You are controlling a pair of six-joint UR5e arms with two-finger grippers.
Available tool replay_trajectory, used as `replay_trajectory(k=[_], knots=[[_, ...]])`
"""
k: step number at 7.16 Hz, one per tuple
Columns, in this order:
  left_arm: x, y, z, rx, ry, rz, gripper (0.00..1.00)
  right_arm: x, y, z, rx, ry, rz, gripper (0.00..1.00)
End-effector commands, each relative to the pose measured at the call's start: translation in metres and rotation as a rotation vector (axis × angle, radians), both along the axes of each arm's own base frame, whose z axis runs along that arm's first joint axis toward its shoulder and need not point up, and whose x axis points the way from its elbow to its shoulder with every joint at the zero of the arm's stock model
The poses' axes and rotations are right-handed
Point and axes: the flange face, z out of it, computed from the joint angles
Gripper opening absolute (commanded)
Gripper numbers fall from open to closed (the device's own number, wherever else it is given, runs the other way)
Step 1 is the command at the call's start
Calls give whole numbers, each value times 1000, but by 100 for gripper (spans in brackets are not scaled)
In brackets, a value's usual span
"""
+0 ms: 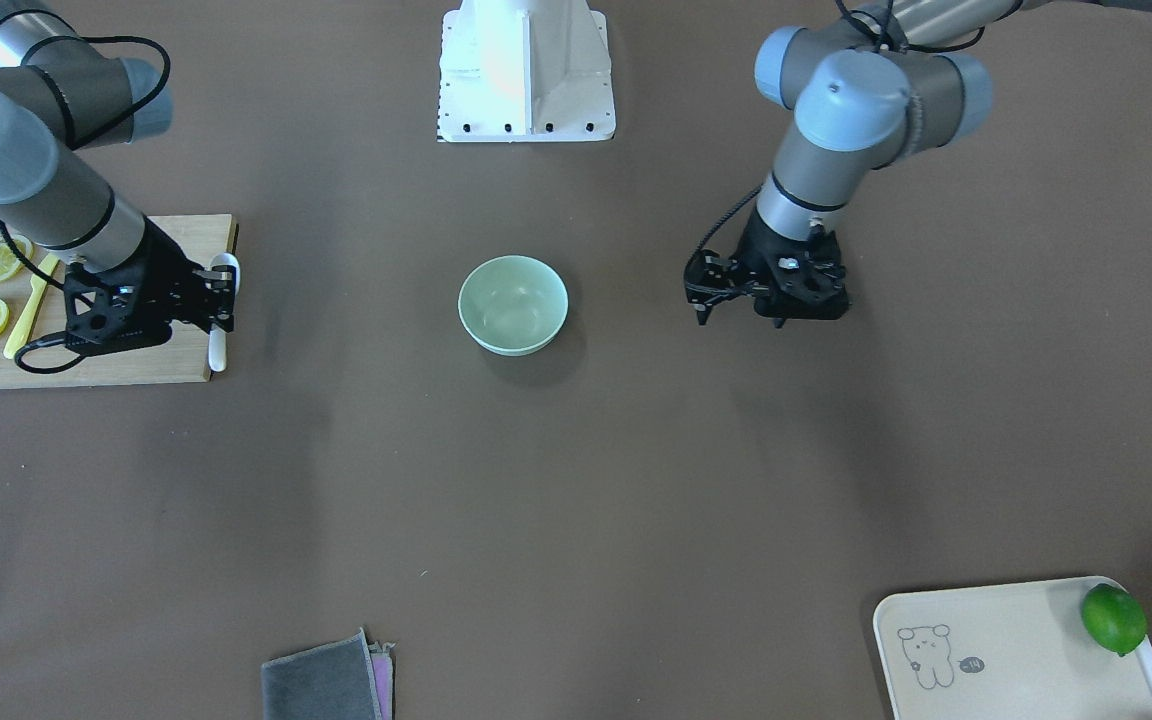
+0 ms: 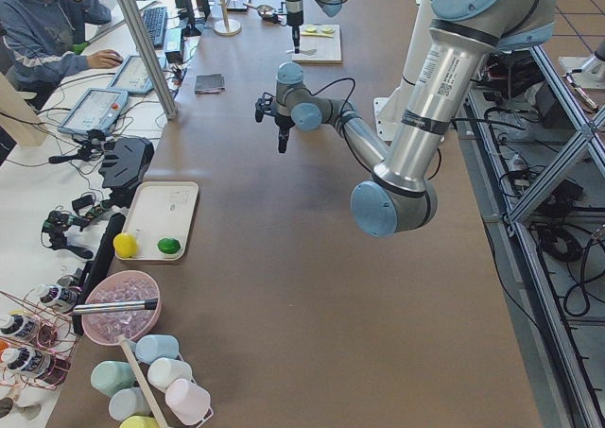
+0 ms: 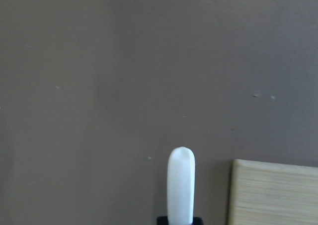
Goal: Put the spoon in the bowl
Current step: 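Withdraw the left gripper from the bowl while right lifts spoon toward it, then lower the white spoon into the bowl and open the right gripper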
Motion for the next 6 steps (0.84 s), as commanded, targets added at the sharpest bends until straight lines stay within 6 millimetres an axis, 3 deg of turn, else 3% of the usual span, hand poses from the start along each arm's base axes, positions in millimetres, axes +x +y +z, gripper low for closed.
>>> replay_trajectory(k=[1,2,3,5,6], knots=[[-100,-29,72,54,-72,38,97,-78,18,-97,29,-26,6,0],[-143,-37,96,68,-85,56,97,-111,31,-140,49,-1,4,0],[-172,-36,108,80,-99,50,97,-143,43,-173,70,-1,39,0],[-184,-27,106,82,-93,43,97,-181,30,-195,93,25,79,0],[-189,-19,110,75,-96,42,97,-197,31,-187,132,26,99,0]])
